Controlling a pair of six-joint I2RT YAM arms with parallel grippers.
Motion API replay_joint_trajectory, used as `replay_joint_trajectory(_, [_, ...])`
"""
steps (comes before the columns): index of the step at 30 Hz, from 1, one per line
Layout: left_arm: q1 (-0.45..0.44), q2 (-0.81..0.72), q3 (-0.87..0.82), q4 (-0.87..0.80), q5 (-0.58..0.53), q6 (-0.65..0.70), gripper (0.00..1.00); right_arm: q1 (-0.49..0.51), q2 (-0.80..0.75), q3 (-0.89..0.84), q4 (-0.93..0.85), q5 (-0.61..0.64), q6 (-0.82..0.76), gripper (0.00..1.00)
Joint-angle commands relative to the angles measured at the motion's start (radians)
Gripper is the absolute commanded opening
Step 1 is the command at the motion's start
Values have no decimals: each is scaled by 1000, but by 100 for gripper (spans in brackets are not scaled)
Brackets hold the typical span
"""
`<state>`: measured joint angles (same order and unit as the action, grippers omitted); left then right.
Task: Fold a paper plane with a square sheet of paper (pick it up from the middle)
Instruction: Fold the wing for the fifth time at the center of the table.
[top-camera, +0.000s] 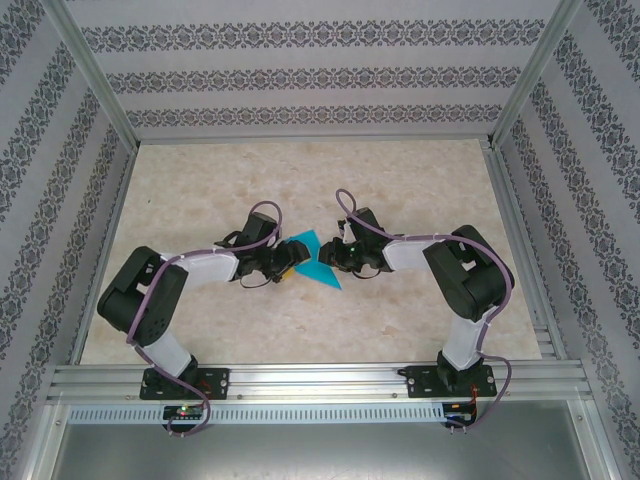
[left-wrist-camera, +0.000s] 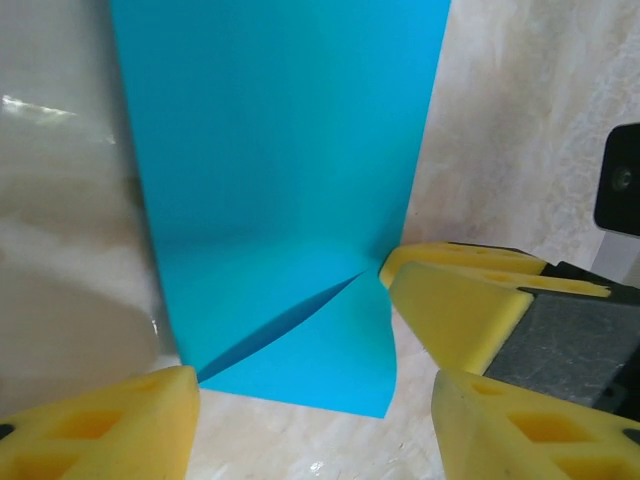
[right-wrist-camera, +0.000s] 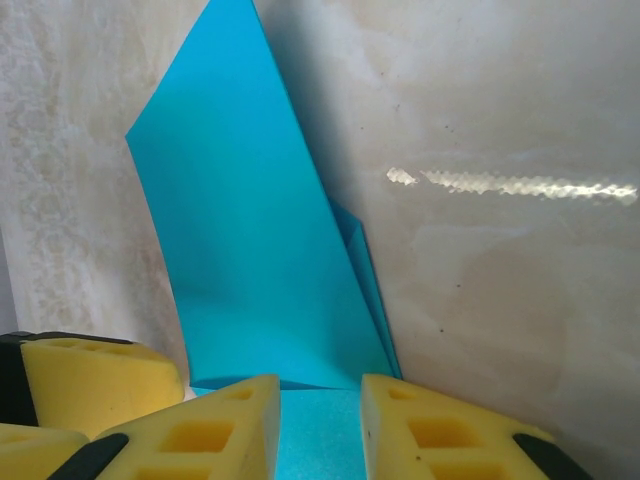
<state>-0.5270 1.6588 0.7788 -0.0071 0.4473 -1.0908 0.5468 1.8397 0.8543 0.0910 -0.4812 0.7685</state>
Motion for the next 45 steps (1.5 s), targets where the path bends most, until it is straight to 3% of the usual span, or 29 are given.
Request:
replay_joint_trajectory(1, [-17, 22, 30, 6, -20, -21, 62, -16, 52, -37, -53, 50, -15, 28])
replay_joint_trajectory(16, [-20, 4, 89, -143, -105, 30, 66, -25, 66, -43, -51, 55, -15, 28])
replay_joint_trajectory(25, [-21, 64, 93, -77, -31, 8, 64, -25, 70, -44, -48, 52, -12, 28])
replay_joint_trajectory(45, [-21, 40, 80, -127, -79, 32, 66, -25, 82, -49, -45, 49, -12, 28])
